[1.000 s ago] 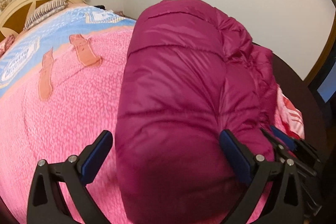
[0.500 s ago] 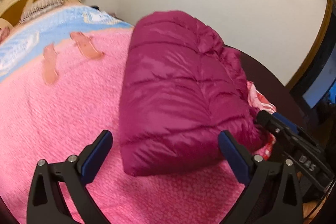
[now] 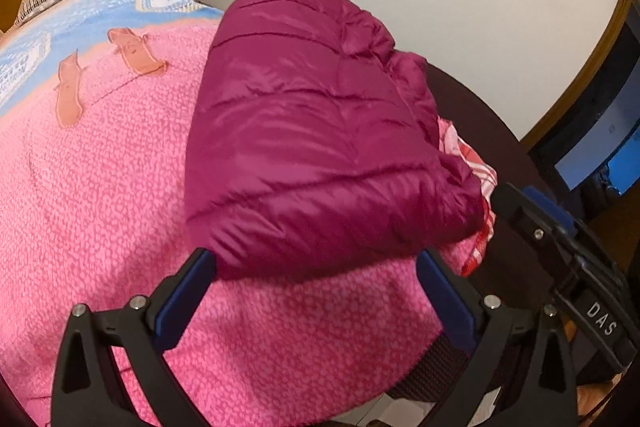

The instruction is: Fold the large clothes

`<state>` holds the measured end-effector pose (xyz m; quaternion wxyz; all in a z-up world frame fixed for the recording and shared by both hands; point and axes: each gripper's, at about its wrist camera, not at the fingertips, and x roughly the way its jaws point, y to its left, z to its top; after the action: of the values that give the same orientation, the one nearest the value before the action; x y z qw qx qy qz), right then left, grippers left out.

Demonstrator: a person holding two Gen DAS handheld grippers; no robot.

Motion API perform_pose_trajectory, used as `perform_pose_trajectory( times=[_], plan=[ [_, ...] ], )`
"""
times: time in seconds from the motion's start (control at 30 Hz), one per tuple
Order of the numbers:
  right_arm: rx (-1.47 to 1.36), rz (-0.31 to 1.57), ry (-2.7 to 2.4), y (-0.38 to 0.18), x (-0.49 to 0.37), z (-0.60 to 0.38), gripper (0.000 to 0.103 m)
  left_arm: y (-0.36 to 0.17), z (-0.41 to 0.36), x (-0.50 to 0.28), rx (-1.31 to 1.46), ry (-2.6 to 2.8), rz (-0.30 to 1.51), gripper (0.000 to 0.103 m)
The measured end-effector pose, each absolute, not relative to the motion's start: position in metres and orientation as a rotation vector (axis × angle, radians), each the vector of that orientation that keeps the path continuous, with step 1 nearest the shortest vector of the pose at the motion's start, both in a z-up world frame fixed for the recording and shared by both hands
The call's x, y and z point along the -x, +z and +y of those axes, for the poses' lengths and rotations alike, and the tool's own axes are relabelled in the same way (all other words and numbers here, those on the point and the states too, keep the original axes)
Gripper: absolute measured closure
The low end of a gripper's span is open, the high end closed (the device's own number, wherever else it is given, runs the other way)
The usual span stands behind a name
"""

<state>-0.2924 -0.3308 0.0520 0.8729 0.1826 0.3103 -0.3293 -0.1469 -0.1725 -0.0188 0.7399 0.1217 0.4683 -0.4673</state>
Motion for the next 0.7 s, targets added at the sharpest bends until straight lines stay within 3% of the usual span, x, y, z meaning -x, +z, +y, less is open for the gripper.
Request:
perform_pose_trajectory(
  times=[0.2, 0.43, 0.7],
  plan=[
    [-0.397, 0.648, -0.662, 0.056, 0.293, -0.327, 0.039, -0.009, -0.166, 0.151, -0.284, -1.006, 0.984, 0.0],
    [-0.353, 0.541, -0.663, 0.088, 0.307, -0.311, 0.039, 0.037, -0.132, 0.161, -0.212, -0.91, 0.695, 0.0],
    [-0.243, 0.423, -0.684, 0.125, 0.321, -0.282, 0.036, 0.08, -0.097, 0.172, -0.073, -0.909, 0.512, 0.0]
  ],
)
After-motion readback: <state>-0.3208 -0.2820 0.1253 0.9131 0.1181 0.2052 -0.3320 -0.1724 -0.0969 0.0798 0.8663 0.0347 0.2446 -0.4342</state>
